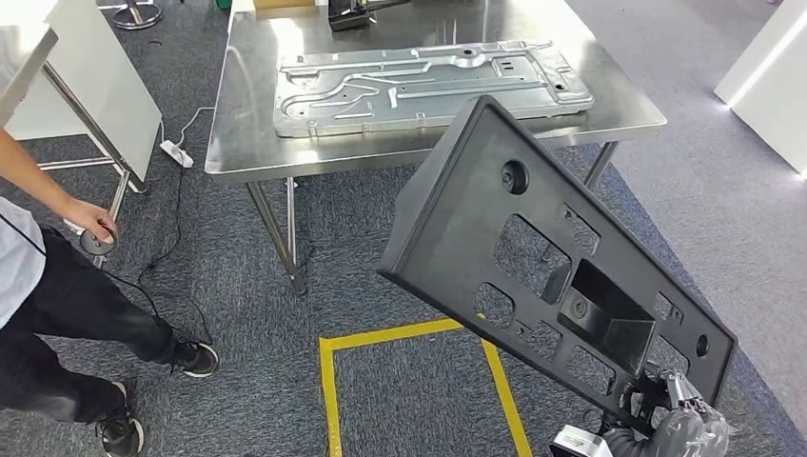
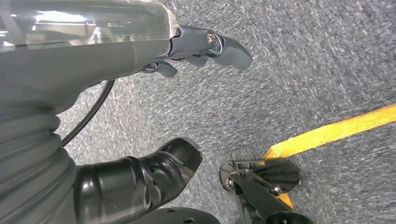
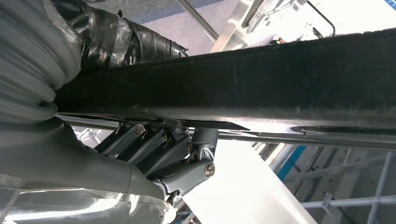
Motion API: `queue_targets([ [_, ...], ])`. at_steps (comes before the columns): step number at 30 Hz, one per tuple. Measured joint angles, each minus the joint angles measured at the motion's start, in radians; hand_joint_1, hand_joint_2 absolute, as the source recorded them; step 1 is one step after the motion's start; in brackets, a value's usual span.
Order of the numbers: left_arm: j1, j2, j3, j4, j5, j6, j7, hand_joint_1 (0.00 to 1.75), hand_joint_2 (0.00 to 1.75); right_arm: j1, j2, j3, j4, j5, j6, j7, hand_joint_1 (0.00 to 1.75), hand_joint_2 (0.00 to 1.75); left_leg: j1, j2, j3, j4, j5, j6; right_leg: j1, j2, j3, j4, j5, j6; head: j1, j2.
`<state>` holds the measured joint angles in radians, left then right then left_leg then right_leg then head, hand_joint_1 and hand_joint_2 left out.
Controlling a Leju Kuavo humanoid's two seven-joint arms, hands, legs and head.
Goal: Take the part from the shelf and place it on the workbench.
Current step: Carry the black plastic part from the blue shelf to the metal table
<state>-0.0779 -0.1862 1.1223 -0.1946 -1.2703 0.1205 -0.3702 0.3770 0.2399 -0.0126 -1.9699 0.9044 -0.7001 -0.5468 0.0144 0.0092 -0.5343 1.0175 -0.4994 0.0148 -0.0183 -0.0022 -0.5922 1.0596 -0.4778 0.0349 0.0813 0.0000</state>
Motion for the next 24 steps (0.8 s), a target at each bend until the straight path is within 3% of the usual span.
queue_targets([
  [2, -0.001, 0.000, 0.000, 0.000, 0.000, 0.000, 0.002, 0.00, 1.75, -0.001, -0.001, 0.002, 0.001, -0.001, 0.000, 0.001, 1.75, 1.75, -0.002, 0.001, 0.003, -0.002, -0.004, -0.012, 0.007, 0.001, 0.009, -0.020, -0.004, -0.011, -0.001, 0.000],
  [5, -0.002, 0.001, 0.000, 0.000, 0.000, 0.000, 0.005, 0.00, 1.75, -0.002, -0.002, 0.003, 0.001, -0.004, 0.000, 0.005, 1.75, 1.75, 0.000, 0.002, 0.001, 0.016, -0.024, -0.026, 0.003, 0.005, 0.014, -0.027, -0.005, -0.030, -0.001, 0.000],
  [6, -0.002, 0.001, 0.000, 0.000, 0.001, 0.000, 0.007, 0.00, 1.75, -0.003, -0.002, 0.004, 0.001, -0.005, 0.000, 0.006, 1.75, 1.75, 0.001, 0.001, -0.014, 0.053, -0.047, -0.028, 0.002, 0.005, 0.017, -0.030, -0.006, -0.036, -0.001, 0.000],
  [8, -0.001, 0.002, 0.000, 0.000, 0.003, 0.000, 0.011, 0.00, 1.75, -0.004, -0.003, 0.009, 0.003, -0.005, 0.000, 0.008, 1.75, 1.75, 0.001, 0.000, -0.077, 0.183, -0.109, -0.029, 0.006, 0.004, 0.020, -0.030, -0.009, -0.046, -0.002, 0.000],
  [9, 0.000, 0.002, 0.000, 0.000, 0.003, 0.000, 0.012, 0.00, 1.75, -0.005, -0.004, 0.011, 0.004, -0.006, 0.000, 0.009, 1.75, 1.75, 0.001, 0.000, -0.111, 0.245, -0.129, -0.029, 0.009, 0.004, 0.022, -0.030, -0.012, -0.049, -0.002, 0.000],
  [10, 0.001, 0.002, 0.000, 0.000, 0.003, 0.000, 0.013, 0.00, 1.75, -0.005, -0.005, 0.013, 0.006, -0.007, 0.000, 0.009, 1.75, 1.75, 0.001, 0.000, -0.135, 0.282, -0.132, -0.029, 0.011, 0.005, 0.025, -0.029, -0.014, -0.051, -0.002, 0.000],
  [11, 0.002, 0.002, 0.001, 0.000, 0.004, 0.000, 0.014, 0.00, 1.75, -0.005, -0.005, 0.013, 0.006, -0.008, 0.000, 0.010, 1.75, 1.75, 0.001, 0.000, -0.140, 0.279, -0.112, -0.027, 0.013, 0.007, 0.029, -0.029, -0.017, -0.053, -0.002, 0.000],
  [12, 0.003, 0.002, 0.001, 0.000, 0.004, 0.001, 0.014, 0.00, 1.75, -0.005, -0.006, 0.014, 0.007, -0.008, 0.000, 0.010, 1.75, 1.75, 0.001, -0.001, -0.128, 0.239, -0.075, -0.024, 0.014, 0.008, 0.036, -0.029, -0.021, -0.053, -0.002, 0.000],
  [14, 0.003, 0.005, 0.002, 0.000, 0.005, 0.001, 0.015, 0.00, 1.75, -0.006, -0.007, 0.016, 0.007, -0.009, 0.000, 0.012, 1.75, 1.75, -0.002, -0.003, -0.079, 0.110, 0.002, -0.015, 0.016, 0.011, 0.046, -0.026, -0.032, -0.048, -0.002, 0.000],
  [15, 0.002, 0.006, 0.002, 0.000, 0.005, 0.002, 0.015, 0.00, 1.75, -0.007, -0.007, 0.017, 0.007, -0.009, 0.000, 0.012, 1.75, 1.75, -0.004, -0.004, -0.060, 0.062, 0.020, -0.011, 0.017, 0.013, 0.048, -0.024, -0.036, -0.044, -0.002, 0.000],
  [16, 0.002, 0.007, 0.003, 0.000, 0.005, 0.003, 0.016, 0.00, 1.75, -0.007, -0.007, 0.019, 0.007, -0.010, 0.000, 0.012, 1.75, 1.75, -0.007, -0.005, -0.050, 0.034, 0.026, -0.008, 0.018, 0.014, 0.047, -0.023, -0.038, -0.039, -0.001, 0.000],
  [20, 0.002, 0.008, 0.004, 0.000, 0.005, 0.004, 0.020, 0.00, 1.75, -0.009, -0.009, 0.023, 0.007, -0.011, 0.000, 0.013, 1.75, 1.75, -0.006, -0.005, -0.037, 0.009, 0.024, 0.008, 0.014, 0.014, 0.044, -0.011, -0.051, -0.018, -0.001, 0.000],
  [22, 0.001, 0.008, 0.005, 0.000, 0.005, 0.004, 0.021, 0.00, 1.75, -0.010, -0.011, 0.024, 0.007, -0.012, 0.000, 0.013, 1.75, 1.75, -0.003, -0.004, -0.028, 0.000, 0.024, 0.018, 0.010, 0.011, 0.006, 0.070, -0.093, -0.009, 0.000, 0.000],
  [24, -0.001, 0.008, 0.005, 0.000, 0.006, 0.004, 0.023, 0.00, 1.75, -0.011, -0.014, 0.025, 0.008, -0.013, 0.000, 0.013, 1.75, 1.75, -0.004, -0.004, -0.023, -0.001, 0.020, 0.023, 0.007, 0.010, -0.067, 0.198, -0.140, -0.001, 0.000, 0.000],
])
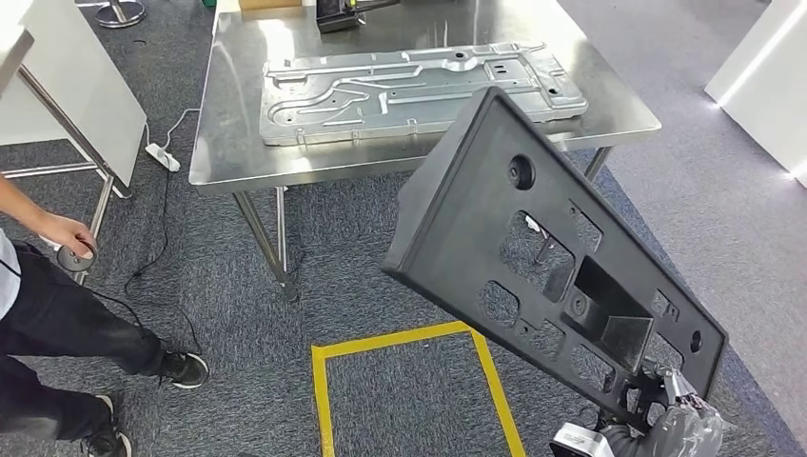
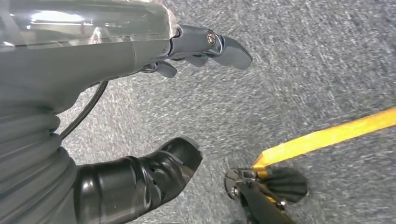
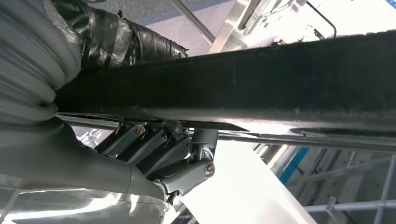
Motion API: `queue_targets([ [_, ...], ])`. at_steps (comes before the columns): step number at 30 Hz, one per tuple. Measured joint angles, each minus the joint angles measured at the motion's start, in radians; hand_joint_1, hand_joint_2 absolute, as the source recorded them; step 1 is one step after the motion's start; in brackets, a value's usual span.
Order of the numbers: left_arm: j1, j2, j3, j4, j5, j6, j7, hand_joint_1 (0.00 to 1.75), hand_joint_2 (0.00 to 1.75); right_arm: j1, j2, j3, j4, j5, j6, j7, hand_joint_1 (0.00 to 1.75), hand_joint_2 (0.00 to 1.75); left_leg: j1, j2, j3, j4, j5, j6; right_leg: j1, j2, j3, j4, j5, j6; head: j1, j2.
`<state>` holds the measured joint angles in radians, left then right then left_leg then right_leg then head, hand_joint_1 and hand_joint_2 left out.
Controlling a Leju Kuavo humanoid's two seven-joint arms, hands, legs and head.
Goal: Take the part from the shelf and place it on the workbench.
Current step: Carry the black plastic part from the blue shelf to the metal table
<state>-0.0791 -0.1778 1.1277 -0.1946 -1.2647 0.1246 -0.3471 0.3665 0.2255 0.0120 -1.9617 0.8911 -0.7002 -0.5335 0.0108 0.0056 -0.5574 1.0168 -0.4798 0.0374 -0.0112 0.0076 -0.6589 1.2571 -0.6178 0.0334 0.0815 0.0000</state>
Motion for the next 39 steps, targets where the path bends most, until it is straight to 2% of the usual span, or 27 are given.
queue_targets([
  [1, 0.000, 0.000, 0.000, 0.000, 0.000, 0.000, 0.002, 0.00, 1.75, 0.000, -0.002, 0.000, 0.001, 0.000, 0.000, 0.001, 1.75, 1.75, 0.000, 0.000, 0.003, 0.000, -0.003, 0.000, -0.002, -0.001, -0.027, 0.040, -0.003, 0.002, 0.000, 0.000],
  [2, 0.000, 0.000, 0.001, 0.000, 0.000, 0.000, 0.003, 0.00, 1.75, 0.000, -0.003, 0.001, 0.002, 0.000, 0.000, 0.002, 1.75, 1.75, 0.000, 0.000, 0.008, 0.000, -0.007, -0.001, -0.004, -0.001, -0.038, 0.045, 0.013, 0.004, 0.000, 0.000],
  [3, 0.001, 0.000, 0.001, 0.000, 0.000, -0.001, 0.004, 0.00, 1.75, 0.000, -0.004, 0.001, 0.003, 0.000, 0.000, 0.002, 1.75, 1.75, 0.000, 0.000, 0.014, 0.000, -0.011, -0.003, -0.005, -0.002, -0.029, 0.011, 0.047, 0.003, 0.000, 0.000],
  [4, 0.001, 0.000, 0.001, 0.000, 0.000, -0.001, 0.005, 0.00, 1.75, 0.000, -0.005, 0.001, 0.004, 0.000, 0.000, 0.003, 1.75, 1.75, 0.000, 0.000, 0.021, 0.000, -0.015, -0.005, -0.005, -0.004, -0.004, -0.053, 0.091, 0.001, 0.000, 0.000],
  [6, 0.001, -0.001, 0.002, 0.000, 0.000, -0.002, 0.005, 0.00, 1.75, -0.001, -0.007, 0.002, 0.004, 0.000, 0.000, 0.003, 1.75, 1.75, -0.002, -0.001, 0.032, 0.001, -0.025, -0.014, -0.001, -0.007, 0.049, -0.172, 0.143, -0.008, 0.000, 0.000],
  [7, 0.000, -0.001, 0.002, 0.000, 0.000, -0.002, 0.005, 0.00, 1.75, -0.001, -0.007, 0.002, 0.004, 0.000, 0.000, 0.003, 1.75, 1.75, -0.003, -0.001, 0.034, 0.000, -0.029, -0.019, 0.002, -0.007, 0.062, -0.203, 0.150, -0.013, 0.000, 0.000],
  [9, -0.001, -0.001, 0.002, 0.000, 0.000, -0.002, 0.006, 0.00, 1.75, -0.001, -0.008, 0.003, 0.004, 0.000, 0.000, 0.004, 1.75, 1.75, -0.003, 0.000, 0.035, -0.004, -0.032, -0.029, 0.007, -0.005, 0.065, -0.215, 0.144, -0.022, 0.000, 0.000],
  [11, -0.001, -0.001, 0.002, 0.000, 0.000, -0.002, 0.006, 0.00, 1.75, -0.001, -0.008, 0.003, 0.004, 0.000, 0.000, 0.004, 1.75, 1.75, -0.002, 0.001, 0.037, 0.003, -0.043, -0.039, 0.003, -0.003, 0.073, -0.225, 0.144, -0.033, -0.001, 0.000],
  [13, -0.002, -0.001, 0.003, 0.000, 0.000, -0.001, 0.006, 0.00, 1.75, -0.001, -0.008, 0.004, 0.004, 0.000, 0.000, 0.004, 1.75, 1.75, -0.001, 0.000, 0.006, 0.076, -0.085, -0.045, -0.001, -0.005, 0.085, -0.235, 0.143, -0.046, -0.002, 0.000],
  [15, -0.001, 0.000, 0.005, 0.000, 0.000, -0.001, 0.006, 0.00, 1.75, -0.002, -0.008, 0.004, 0.004, -0.001, 0.000, 0.004, 1.75, 1.75, 0.000, -0.001, -0.066, 0.209, -0.139, -0.048, 0.002, -0.006, 0.091, -0.236, 0.138, -0.055, -0.004, 0.000],
  [16, 0.000, -0.001, 0.006, 0.000, 0.000, -0.001, 0.006, 0.00, 1.75, -0.002, -0.008, 0.005, 0.004, -0.002, 0.000, 0.004, 1.75, 1.75, 0.000, -0.001, -0.098, 0.260, -0.149, -0.049, 0.004, -0.006, 0.094, -0.235, 0.135, -0.058, -0.003, 0.000],
  [17, 0.001, -0.001, 0.006, 0.000, 0.000, -0.001, 0.006, 0.00, 1.75, -0.001, -0.008, 0.005, 0.004, -0.005, 0.000, 0.004, 1.75, 1.75, 0.000, -0.001, -0.116, 0.278, -0.139, -0.049, 0.005, -0.005, 0.098, -0.234, 0.131, -0.059, -0.003, 0.000],
  [18, 0.002, -0.001, 0.007, 0.000, 0.000, -0.001, 0.006, 0.00, 1.75, -0.002, -0.008, 0.005, 0.004, -0.008, 0.000, 0.004, 1.75, 1.75, 0.000, -0.001, -0.116, 0.259, -0.110, -0.049, 0.006, -0.003, 0.104, -0.234, 0.126, -0.058, -0.003, 0.000],
  [20, 0.003, 0.000, 0.008, 0.000, 0.000, -0.001, 0.006, 0.00, 1.75, -0.002, -0.008, 0.005, 0.004, -0.015, 0.000, 0.003, 1.75, 1.75, 0.000, -0.001, -0.071, 0.136, -0.027, -0.042, 0.007, 0.000, 0.117, -0.232, 0.115, -0.054, -0.003, 0.000],
  [21, 0.002, 0.000, 0.009, 0.000, 0.000, -0.001, 0.006, 0.00, 1.75, -0.002, -0.008, 0.006, 0.004, -0.016, 0.000, 0.002, 1.75, 1.75, -0.002, -0.001, -0.046, 0.076, -0.001, -0.038, 0.008, 0.001, 0.122, -0.230, 0.109, -0.050, -0.003, 0.000],
  [22, 0.001, 0.001, 0.010, 0.000, -0.001, -0.001, 0.006, 0.00, 1.75, -0.002, -0.008, 0.006, 0.004, -0.016, 0.000, 0.001, 1.75, 1.75, -0.004, -0.002, -0.029, 0.036, 0.012, -0.033, 0.010, 0.001, 0.124, -0.229, 0.104, -0.045, -0.003, 0.000],
  [25, 0.000, 0.001, 0.011, 0.000, -0.002, -0.001, 0.006, 0.00, 1.75, -0.002, -0.008, 0.007, 0.004, -0.016, 0.000, -0.003, 1.75, 1.75, -0.007, -0.002, -0.018, 0.013, 0.010, -0.022, 0.010, 0.002, 0.126, -0.230, 0.097, -0.029, -0.004, 0.000],
  [27, 0.001, 0.001, 0.012, 0.000, -0.003, -0.001, 0.006, 0.00, 1.75, -0.002, -0.008, 0.007, 0.004, -0.016, 0.000, -0.005, 1.75, 1.75, -0.004, -0.002, -0.010, 0.001, 0.013, -0.012, 0.008, 0.000, 0.119, -0.207, 0.080, -0.018, -0.003, 0.000],
  [29, 0.001, 0.001, 0.012, 0.000, -0.003, -0.001, 0.005, 0.00, 1.75, -0.003, -0.008, 0.007, 0.003, -0.016, 0.000, -0.006, 1.75, 1.75, -0.001, -0.001, -0.002, -0.006, 0.012, -0.005, 0.004, -0.001, 0.071, -0.109, 0.032, -0.007, -0.002, 0.000],
  [31, 0.000, 0.001, 0.012, 0.000, -0.003, -0.002, 0.002, 0.00, 1.75, -0.003, -0.008, 0.007, 0.004, -0.016, 0.000, -0.008, 1.75, 1.75, -0.001, 0.000, 0.003, -0.006, 0.006, -0.001, 0.000, -0.002, -0.005, 0.019, -0.009, 0.002, -0.002, 0.000],
  [32, 0.000, 0.001, 0.012, 0.000, -0.004, -0.003, -0.001, 0.00, 1.75, -0.003, -0.008, 0.007, 0.004, -0.015, 0.000, -0.008, 1.75, 1.75, 0.000, 0.000, 0.006, -0.005, 0.003, -0.002, -0.002, -0.002, -0.029, 0.049, -0.006, 0.004, -0.002, 0.000],
  [33, 0.001, 0.000, 0.012, 0.000, -0.005, -0.004, -0.004, 0.00, 1.75, -0.002, -0.008, 0.007, 0.004, -0.015, 0.000, -0.009, 1.75, 1.75, 0.000, -0.001, 0.012, -0.005, -0.002, -0.003, -0.004, -0.002, -0.034, 0.041, 0.017, 0.006, -0.002, 0.000],
  [34, 0.002, 0.000, 0.012, 0.000, -0.006, -0.005, -0.007, 0.00, 1.75, -0.002, -0.008, 0.006, 0.004, -0.014, 0.000, -0.010, 1.75, 1.75, 0.001, -0.001, 0.019, -0.004, -0.008, -0.005, -0.006, -0.003, -0.019, -0.005, 0.057, 0.006, -0.002, 0.000],
  [35, 0.002, -0.001, 0.012, 0.000, -0.007, -0.005, -0.010, 0.00, 1.75, -0.003, -0.008, 0.006, 0.004, -0.013, 0.000, -0.011, 1.75, 1.75, 0.002, -0.001, 0.027, -0.004, -0.014, -0.009, -0.008, -0.004, 0.006, -0.073, 0.100, 0.005, -0.002, 0.000],
  [36, 0.002, -0.001, 0.012, 0.000, -0.008, -0.006, -0.014, 0.00, 1.75, -0.003, -0.008, 0.006, 0.004, -0.013, 0.000, -0.012, 1.75, 1.75, 0.000, -0.002, 0.032, -0.002, -0.020, -0.014, -0.007, -0.006, 0.033, -0.136, 0.130, 0.003, -0.002, 0.000],
  [37, 0.002, -0.002, 0.012, 0.000, -0.008, -0.007, -0.016, 0.00, 1.75, -0.003, -0.008, 0.006, 0.003, -0.013, 0.000, -0.013, 1.75, 1.75, -0.001, -0.002, 0.036, -0.001, -0.025, -0.019, -0.005, -0.007, 0.052, -0.181, 0.146, -0.002, -0.002, 0.000],
  [39, 0.001, -0.002, 0.012, 0.000, -0.009, -0.008, -0.019, 0.00, 1.75, -0.001, -0.008, 0.005, 0.001, -0.013, 0.000, -0.013, 1.75, 1.75, -0.004, -0.003, 0.037, -0.002, -0.030, -0.030, 0.000, -0.005, 0.063, -0.207, 0.143, -0.014, -0.003, 0.000],
])
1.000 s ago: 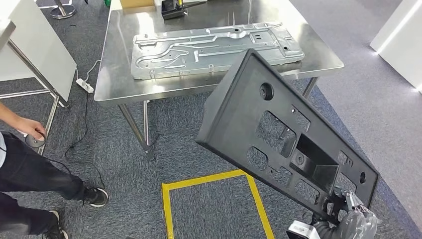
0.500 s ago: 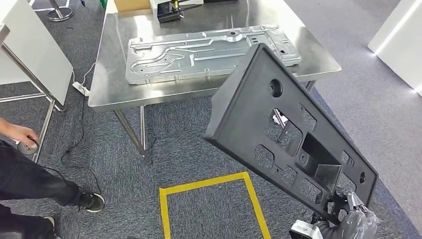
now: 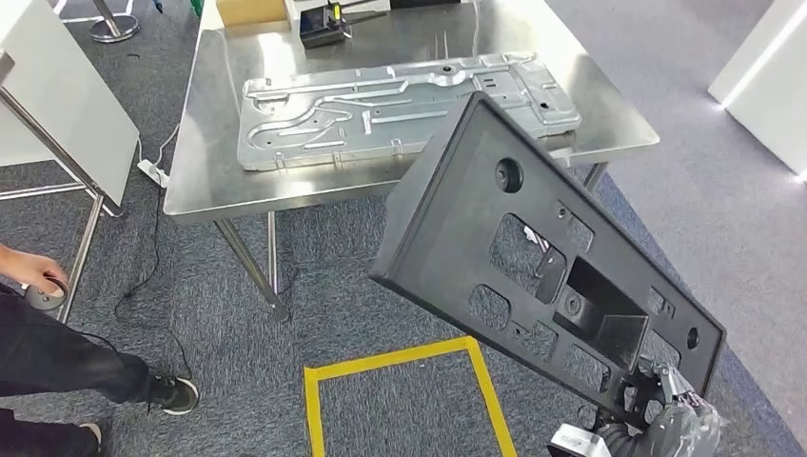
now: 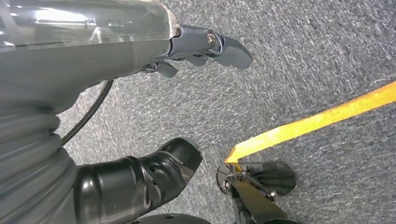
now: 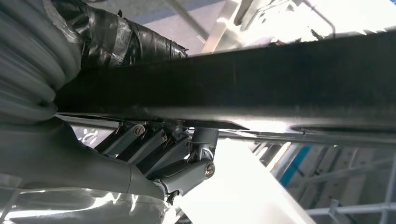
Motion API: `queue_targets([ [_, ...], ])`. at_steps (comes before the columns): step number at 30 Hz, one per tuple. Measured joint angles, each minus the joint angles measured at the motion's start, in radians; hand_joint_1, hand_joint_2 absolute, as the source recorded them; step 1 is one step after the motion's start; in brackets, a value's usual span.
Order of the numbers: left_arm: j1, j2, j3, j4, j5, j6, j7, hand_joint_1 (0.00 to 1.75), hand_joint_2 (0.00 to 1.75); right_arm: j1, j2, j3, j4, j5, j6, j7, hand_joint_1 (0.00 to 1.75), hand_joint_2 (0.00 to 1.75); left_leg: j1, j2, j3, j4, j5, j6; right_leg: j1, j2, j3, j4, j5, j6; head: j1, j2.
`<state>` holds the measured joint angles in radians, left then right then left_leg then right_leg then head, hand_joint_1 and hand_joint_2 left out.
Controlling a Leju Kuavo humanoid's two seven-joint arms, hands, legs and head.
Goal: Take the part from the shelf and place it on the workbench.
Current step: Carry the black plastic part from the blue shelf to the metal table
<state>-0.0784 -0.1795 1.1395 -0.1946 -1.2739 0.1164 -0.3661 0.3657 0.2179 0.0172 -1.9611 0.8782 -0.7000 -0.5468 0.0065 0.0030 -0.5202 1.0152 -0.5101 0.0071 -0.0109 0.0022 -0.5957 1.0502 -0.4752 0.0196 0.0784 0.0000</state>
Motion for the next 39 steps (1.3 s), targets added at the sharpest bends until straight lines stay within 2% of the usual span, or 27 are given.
queue_targets([
  [2, -0.001, 0.000, 0.000, 0.000, 0.000, 0.000, -0.002, 0.00, 1.75, 0.002, 0.000, -0.002, -0.002, 0.000, 0.000, 0.002, 1.75, 1.75, 0.001, 0.001, 0.004, 0.000, -0.006, -0.009, -0.002, 0.003, 0.005, -0.008, -0.002, -0.013, 0.000, 0.000],
  [4, -0.001, 0.000, 0.000, 0.000, -0.001, 0.000, -0.003, 0.00, 1.75, 0.001, 0.000, -0.003, -0.003, -0.002, 0.000, 0.003, 1.75, 1.75, 0.003, 0.001, -0.015, 0.051, -0.038, -0.016, -0.004, 0.003, 0.017, -0.016, -0.005, -0.028, -0.001, 0.000],
  [5, -0.001, 0.000, 0.000, 0.000, -0.002, 0.000, -0.004, 0.00, 1.75, 0.001, 0.000, -0.003, -0.004, -0.003, 0.000, 0.004, 1.75, 1.75, 0.005, 0.001, -0.042, 0.107, -0.064, -0.018, -0.003, 0.001, 0.022, -0.019, -0.007, -0.034, -0.001, 0.000],
  [7, 0.000, -0.001, 0.000, 0.000, -0.005, 0.000, -0.005, 0.00, 1.75, 0.001, 0.000, -0.003, -0.004, -0.006, 0.000, 0.004, 1.75, 1.75, 0.005, 0.001, -0.117, 0.240, -0.111, -0.019, 0.002, 0.000, 0.029, -0.019, -0.013, -0.043, -0.001, 0.000],
  [8, 0.002, -0.001, 0.000, 0.000, -0.006, 0.000, -0.005, 0.00, 1.75, 0.001, 0.000, -0.003, -0.004, -0.007, 0.000, 0.005, 1.75, 1.75, 0.005, 0.001, -0.145, 0.279, -0.113, -0.019, 0.005, 0.001, 0.033, -0.019, -0.017, -0.045, -0.001, 0.000],
  [9, 0.003, -0.001, 0.000, 0.000, -0.008, 0.000, -0.005, 0.00, 1.75, 0.001, 0.000, -0.003, -0.004, -0.008, 0.000, 0.005, 1.75, 1.75, 0.004, 0.001, -0.156, 0.282, -0.095, -0.017, 0.007, 0.002, 0.038, -0.019, -0.020, -0.047, -0.001, 0.000],
  [10, 0.004, -0.001, 0.000, 0.000, -0.008, 0.000, -0.005, 0.00, 1.75, 0.001, 0.000, -0.003, -0.004, -0.010, 0.000, 0.006, 1.75, 1.75, 0.004, 0.001, -0.147, 0.246, -0.059, -0.013, 0.010, 0.004, 0.044, -0.019, -0.024, -0.047, -0.002, 0.000],
  [11, 0.004, -0.001, 0.000, 0.000, -0.008, 0.000, -0.005, 0.00, 1.75, 0.001, 0.000, -0.003, -0.004, -0.011, 0.000, 0.006, 1.75, 1.75, 0.003, 0.001, -0.123, 0.182, -0.014, -0.007, 0.012, 0.006, 0.051, -0.019, -0.028, -0.046, -0.001, 0.000],
  [12, 0.004, 0.000, 0.000, 0.000, -0.008, 0.000, -0.005, 0.00, 1.75, 0.001, 0.000, -0.003, -0.004, -0.013, 0.000, 0.006, 1.75, 1.75, 0.000, 0.000, -0.096, 0.118, 0.018, 0.001, 0.015, 0.006, 0.056, -0.019, -0.033, -0.044, -0.001, 0.000],
  [13, 0.003, 0.000, 0.000, 0.000, -0.009, 0.000, -0.006, 0.00, 1.75, 0.001, 0.000, -0.003, -0.004, -0.014, 0.000, 0.006, 1.75, 1.75, -0.003, 0.001, -0.074, 0.066, 0.037, 0.007, 0.016, 0.007, 0.059, -0.018, -0.038, -0.041, -0.001, 0.000],
  [14, 0.002, 0.001, 0.000, 0.000, -0.009, 0.000, -0.006, 0.00, 1.75, 0.001, 0.000, -0.003, -0.004, -0.015, 0.000, 0.006, 1.75, 1.75, -0.006, 0.001, -0.061, 0.034, 0.043, 0.011, 0.017, 0.007, 0.059, -0.017, -0.041, -0.037, -0.001, 0.000],
  [16, 0.000, 0.001, 0.000, 0.000, -0.009, 0.000, -0.008, 0.00, 1.75, 0.001, 0.001, -0.003, -0.005, -0.016, 0.000, 0.006, 1.75, 1.75, -0.010, 0.001, -0.054, 0.016, 0.037, 0.015, 0.015, 0.007, 0.058, -0.019, -0.043, -0.028, -0.001, 0.000],
  [18, 0.001, 0.001, 0.000, 0.000, -0.009, 0.000, -0.008, 0.00, 1.75, 0.001, 0.000, -0.003, -0.007, -0.016, 0.000, 0.006, 1.75, 1.75, -0.005, 0.002, -0.046, 0.003, 0.042, 0.022, 0.014, 0.004, 0.057, -0.010, -0.051, -0.017, -0.001, 0.000],
  [20, 0.002, 0.000, 0.000, 0.000, -0.009, 0.000, -0.008, 0.00, 1.75, 0.001, 0.000, -0.003, -0.008, -0.016, 0.000, 0.006, 1.75, 1.75, 0.001, 0.003, -0.035, -0.010, 0.044, 0.030, 0.012, 0.003, 0.023, 0.063, -0.091, -0.007, 0.000, 0.000],
  [22, 0.001, 0.000, -0.001, 0.000, -0.010, 0.000, -0.008, 0.00, 1.75, 0.002, 0.000, -0.003, -0.008, -0.017, 0.000, 0.007, 1.75, 1.75, 0.001, 0.003, -0.030, -0.011, 0.039, 0.034, 0.006, 0.003, -0.048, 0.187, -0.141, 0.002, 0.000, 0.000],
  [23, 0.001, 0.000, -0.001, 0.000, -0.010, 0.000, -0.008, 0.00, 1.75, 0.002, 0.000, -0.003, -0.008, -0.017, 0.000, 0.008, 1.75, 1.75, 0.001, 0.003, -0.026, -0.010, 0.036, 0.034, 0.002, 0.003, -0.078, 0.233, -0.148, 0.006, 0.000, 0.000],
  [24, 0.002, 0.000, -0.001, 0.000, -0.010, 0.000, -0.008, 0.00, 1.75, 0.003, 0.000, -0.003, -0.008, -0.017, 0.000, 0.009, 1.75, 1.75, 0.002, 0.003, -0.021, -0.010, 0.031, 0.032, -0.002, 0.003, -0.093, 0.246, -0.136, 0.009, 0.000, 0.000],
  [25, 0.002, 0.000, 0.000, 0.000, -0.010, 0.000, -0.008, 0.00, 1.75, 0.003, 0.000, -0.003, -0.008, -0.018, 0.000, 0.010, 1.75, 1.75, 0.003, 0.003, -0.014, -0.009, 0.026, 0.029, -0.005, 0.002, -0.089, 0.220, -0.104, 0.011, 0.000, 0.000],
  [27, 0.003, -0.002, 0.000, 0.000, -0.010, -0.001, -0.008, 0.00, 1.75, 0.002, 0.000, -0.003, -0.008, -0.018, 0.000, 0.010, 1.75, 1.75, 0.005, 0.002, 0.001, -0.008, 0.012, 0.021, -0.011, 0.000, -0.039, 0.097, -0.025, 0.013, 0.000, 0.000],
  [28, 0.003, -0.003, -0.001, 0.000, -0.010, -0.001, -0.008, 0.00, 1.75, 0.002, 0.000, -0.003, -0.008, -0.018, 0.000, 0.010, 1.75, 1.75, 0.005, 0.001, 0.005, -0.006, 0.006, 0.015, -0.010, -0.001, -0.015, 0.042, -0.001, 0.012, 0.000, 0.000],
  [29, 0.002, -0.003, -0.001, 0.000, -0.010, -0.001, -0.008, 0.00, 1.75, 0.002, 0.000, -0.003, -0.008, -0.018, 0.000, 0.011, 1.75, 1.75, 0.004, 0.000, 0.008, -0.005, 0.000, 0.008, -0.008, -0.002, 0.000, 0.009, 0.007, 0.009, 0.000, 0.000],
  [32, 0.000, -0.004, -0.001, 0.000, -0.010, -0.001, -0.008, 0.00, 1.75, 0.004, 0.000, -0.003, -0.010, -0.018, 0.000, 0.011, 1.75, 1.75, 0.003, 0.001, 0.012, -0.008, -0.009, -0.008, -0.004, 0.002, 0.006, -0.007, 0.000, -0.009, -0.001, 0.000],
  [34, -0.001, -0.004, -0.001, 0.000, -0.010, -0.001, -0.008, 0.00, 1.75, 0.004, 0.001, -0.004, -0.014, -0.016, 0.000, 0.006, 1.75, 1.75, 0.006, 0.001, 0.006, 0.020, -0.029, -0.016, -0.005, 0.003, 0.014, -0.014, -0.002, -0.022, -0.001, 0.000],
  [35, -0.001, -0.004, -0.001, 0.000, -0.010, -0.001, -0.008, 0.00, 1.75, 0.004, 0.003, -0.005, -0.016, -0.013, 0.000, -0.002, 1.75, 1.75, 0.007, 0.001, -0.012, 0.062, -0.052, -0.019, -0.005, 0.002, 0.019, -0.017, -0.004, -0.029, -0.001, 0.000],
  [37, 0.000, -0.004, -0.001, 0.000, -0.011, -0.002, -0.008, 0.00, 1.75, 0.003, 0.011, -0.011, -0.021, -0.003, 0.000, -0.026, 1.75, 1.75, 0.007, 0.001, -0.084, 0.198, -0.111, -0.021, -0.002, 0.000, 0.025, -0.017, -0.010, -0.038, -0.001, 0.000],
  [38, 0.000, -0.004, -0.001, 0.000, -0.011, -0.003, -0.008, 0.00, 1.75, 0.003, 0.017, -0.015, -0.022, 0.000, 0.000, -0.038, 1.75, 1.75, 0.007, 0.001, -0.123, 0.263, -0.131, -0.021, 0.000, 0.000, 0.029, -0.017, -0.013, -0.041, -0.001, 0.000],
  [39, 0.001, -0.005, -0.001, 0.000, -0.011, -0.004, -0.008, 0.00, 1.75, 0.003, 0.021, -0.019, -0.022, 0.002, 0.000, -0.047, 1.75, 1.75, 0.007, 0.001, -0.150, 0.300, -0.133, -0.020, 0.003, 0.001, 0.033, -0.017, -0.017, -0.043, -0.001, 0.000],
])
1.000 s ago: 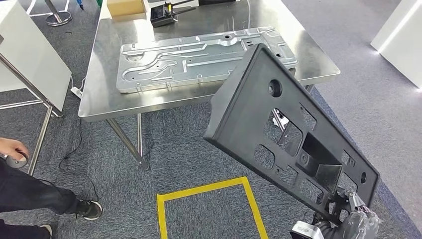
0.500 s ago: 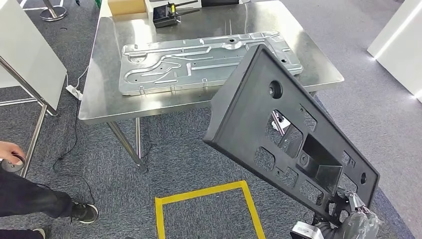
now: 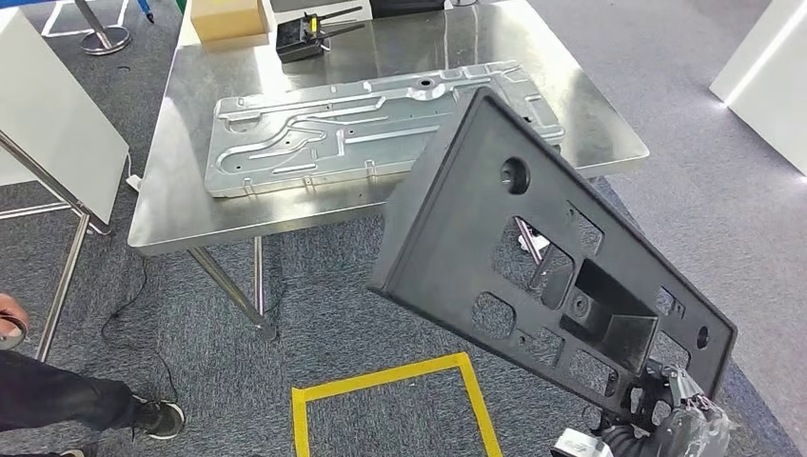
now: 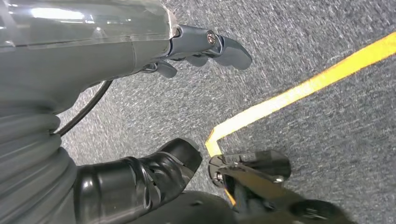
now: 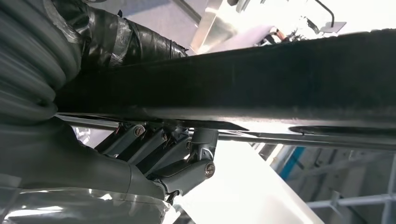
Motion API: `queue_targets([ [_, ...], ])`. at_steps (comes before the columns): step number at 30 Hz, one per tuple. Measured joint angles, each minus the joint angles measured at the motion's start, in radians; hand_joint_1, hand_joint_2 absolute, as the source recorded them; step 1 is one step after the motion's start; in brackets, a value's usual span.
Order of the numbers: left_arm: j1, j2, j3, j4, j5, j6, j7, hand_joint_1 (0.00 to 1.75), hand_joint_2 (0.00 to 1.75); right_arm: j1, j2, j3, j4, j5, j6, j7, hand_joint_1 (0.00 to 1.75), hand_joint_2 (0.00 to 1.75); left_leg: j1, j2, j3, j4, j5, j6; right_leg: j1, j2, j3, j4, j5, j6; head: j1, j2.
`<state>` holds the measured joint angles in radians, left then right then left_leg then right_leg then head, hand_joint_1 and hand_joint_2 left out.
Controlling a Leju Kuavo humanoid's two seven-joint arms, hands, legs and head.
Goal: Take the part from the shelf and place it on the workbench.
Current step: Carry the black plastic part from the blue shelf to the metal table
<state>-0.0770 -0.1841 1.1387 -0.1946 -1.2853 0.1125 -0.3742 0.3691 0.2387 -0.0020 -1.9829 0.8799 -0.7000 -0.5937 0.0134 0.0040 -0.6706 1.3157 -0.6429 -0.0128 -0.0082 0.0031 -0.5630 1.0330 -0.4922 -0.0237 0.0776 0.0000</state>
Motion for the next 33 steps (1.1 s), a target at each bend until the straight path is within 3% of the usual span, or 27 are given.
queue_targets([
  [1, 0.001, 0.000, 0.000, 0.000, 0.000, -0.001, 0.000, 0.00, 1.75, 0.000, 0.003, -0.004, 0.000, 0.001, 0.000, -0.007, 1.75, 1.75, 0.000, 0.000, -0.010, -0.001, 0.020, 0.003, 0.002, 0.002, 0.006, 0.000, -0.004, -0.001, 0.000, 0.000],
  [2, 0.001, 0.000, 0.000, 0.000, 0.000, -0.002, 0.000, 0.00, 1.75, 0.001, 0.006, -0.008, 0.000, 0.002, 0.000, -0.014, 1.75, 1.75, -0.001, 0.000, 0.000, -0.040, 0.058, 0.007, 0.004, 0.003, 0.013, 0.000, -0.009, -0.001, 0.000, 0.000],
  [4, 0.001, 0.000, 0.000, 0.000, 0.000, -0.003, 0.000, 0.00, 1.75, 0.001, 0.013, -0.014, -0.003, 0.002, 0.000, -0.026, 1.75, 1.75, -0.007, -0.001, 0.050, -0.175, 0.144, 0.021, 0.009, 0.005, 0.028, 0.001, -0.020, 0.003, 0.000, 0.000],
  [6, 0.000, 0.001, 0.000, 0.000, 0.000, -0.004, -0.001, 0.00, 1.75, 0.001, 0.020, -0.019, -0.008, -0.002, 0.000, -0.036, 1.75, 1.75, -0.014, -0.001, 0.088, -0.264, 0.175, 0.031, 0.010, 0.006, 0.033, 0.002, -0.030, 0.012, 0.001, 0.000],
  [9, -0.001, 0.001, 0.000, 0.000, -0.001, -0.006, -0.002, 0.00, 1.75, 0.003, 0.023, -0.025, -0.014, -0.007, 0.000, -0.043, 1.75, 1.75, -0.016, -0.001, 0.098, -0.287, 0.172, 0.038, 0.007, 0.006, 0.036, 0.000, -0.036, 0.027, 0.000, 0.000],
  [11, 0.000, 0.000, 0.000, 0.000, -0.003, -0.006, -0.002, 0.00, 1.75, 0.003, 0.024, -0.027, -0.017, -0.007, 0.000, -0.044, 1.75, 1.75, -0.010, 0.000, 0.110, -0.302, 0.176, 0.047, 0.006, 0.004, 0.024, 0.034, -0.057, 0.037, 0.001, 0.000],
  [12, 0.000, 0.000, 0.000, 0.000, -0.004, -0.007, -0.002, 0.00, 1.75, 0.004, 0.024, -0.028, -0.019, -0.008, 0.000, -0.044, 1.75, 1.75, -0.008, 0.001, 0.115, -0.308, 0.176, 0.051, 0.004, 0.003, 0.001, 0.081, -0.081, 0.042, 0.001, 0.000],
  [14, -0.002, -0.001, 0.000, 0.000, -0.005, -0.008, -0.003, 0.00, 1.75, 0.005, 0.024, -0.029, -0.020, -0.012, 0.000, -0.044, 1.75, 1.75, -0.008, 0.001, 0.120, -0.309, 0.171, 0.056, 0.000, 0.002, -0.074, 0.213, -0.136, 0.049, 0.002, 0.000],
  [15, -0.002, -0.001, 0.000, 0.000, -0.005, -0.008, -0.003, 0.00, 1.75, 0.007, 0.024, -0.030, -0.020, -0.017, 0.000, -0.043, 1.75, 1.75, -0.008, 0.001, 0.123, -0.309, 0.168, 0.056, -0.002, 0.002, -0.107, 0.264, -0.146, 0.052, 0.002, 0.000],
  [16, -0.001, -0.001, 0.000, 0.000, -0.006, -0.009, -0.003, 0.00, 1.75, 0.009, 0.024, -0.030, -0.020, -0.021, 0.000, -0.042, 1.75, 1.75, -0.008, 0.001, 0.128, -0.308, 0.164, 0.055, -0.004, 0.002, -0.125, 0.281, -0.135, 0.055, 0.002, 0.000],
  [17, 0.000, -0.001, 0.000, 0.000, -0.006, -0.009, -0.003, 0.00, 1.75, 0.011, 0.024, -0.030, -0.020, -0.027, 0.000, -0.042, 1.75, 1.75, -0.007, 0.001, 0.134, -0.308, 0.159, 0.053, -0.006, 0.002, -0.123, 0.258, -0.104, 0.056, 0.002, 0.000],
  [19, 0.001, -0.002, 0.000, 0.000, -0.007, -0.009, -0.003, 0.00, 1.75, 0.013, 0.024, -0.031, -0.022, -0.037, 0.000, -0.039, 1.75, 1.75, -0.007, 0.000, 0.149, -0.307, 0.146, 0.046, -0.009, 0.000, -0.073, 0.132, -0.019, 0.055, 0.002, 0.000],
  [21, 0.000, -0.003, 0.000, 0.000, -0.008, -0.009, -0.003, 0.00, 1.75, 0.016, 0.024, -0.031, -0.026, -0.045, 0.000, -0.038, 1.75, 1.75, -0.009, -0.002, 0.157, -0.304, 0.134, 0.035, -0.006, -0.001, -0.030, 0.031, 0.019, 0.048, 0.002, 0.000],
  [24, -0.003, -0.003, -0.001, 0.000, -0.009, -0.009, -0.003, 0.00, 1.75, 0.021, 0.024, -0.031, -0.033, -0.052, 0.000, -0.037, 1.75, 1.75, -0.011, -0.001, 0.162, -0.308, 0.125, 0.019, -0.002, 0.001, -0.020, 0.009, 0.012, 0.030, 0.000, 0.000],
  [26, -0.004, -0.003, -0.002, 0.000, -0.010, -0.009, -0.003, 0.00, 1.75, 0.023, 0.024, -0.031, -0.037, -0.057, 0.000, -0.036, 1.75, 1.75, -0.009, 0.000, 0.157, -0.281, 0.105, 0.009, -0.004, 0.002, -0.013, 0.002, 0.011, 0.017, 0.000, 0.000],
  [27, -0.004, -0.003, -0.002, 0.000, -0.010, -0.009, -0.003, 0.00, 1.75, 0.023, 0.024, -0.032, -0.040, -0.059, 0.000, -0.036, 1.75, 1.75, -0.008, 0.000, 0.139, -0.240, 0.081, 0.005, -0.005, 0.001, -0.008, -0.001, 0.010, 0.012, 0.000, 0.000],
  [30, -0.002, -0.004, -0.003, 0.000, -0.016, -0.008, -0.003, 0.00, 1.75, 0.028, 0.024, -0.032, -0.045, -0.069, 0.000, -0.038, 1.75, 1.75, -0.007, -0.001, 0.031, -0.042, 0.004, 0.000, 0.000, -0.001, 0.001, -0.002, 0.001, 0.000, -0.001, 0.000],
  [31, -0.001, -0.004, -0.003, 0.000, -0.018, -0.008, -0.003, 0.00, 1.75, 0.031, 0.024, -0.033, -0.046, -0.073, 0.000, -0.040, 1.75, 1.75, -0.006, -0.001, 0.007, -0.011, 0.007, 0.000, 0.002, 0.000, 0.005, -0.002, -0.002, -0.001, -0.001, 0.000],
  [32, 0.000, -0.004, -0.003, 0.000, -0.020, -0.008, -0.003, 0.00, 1.75, 0.034, 0.024, -0.034, -0.047, -0.077, 0.000, -0.042, 1.75, 1.75, -0.007, -0.001, 0.003, -0.021, 0.033, 0.003, 0.004, 0.001, 0.011, -0.002, -0.006, -0.002, -0.001, 0.000],
  [33, 0.001, -0.004, -0.004, 0.000, -0.020, -0.008, -0.003, 0.00, 1.75, 0.036, 0.024, -0.035, -0.049, -0.078, 0.000, -0.045, 1.75, 1.75, -0.007, -0.001, 0.017, -0.068, 0.074, 0.007, 0.006, 0.003, 0.019, -0.002, -0.011, -0.002, -0.001, 0.000],
])
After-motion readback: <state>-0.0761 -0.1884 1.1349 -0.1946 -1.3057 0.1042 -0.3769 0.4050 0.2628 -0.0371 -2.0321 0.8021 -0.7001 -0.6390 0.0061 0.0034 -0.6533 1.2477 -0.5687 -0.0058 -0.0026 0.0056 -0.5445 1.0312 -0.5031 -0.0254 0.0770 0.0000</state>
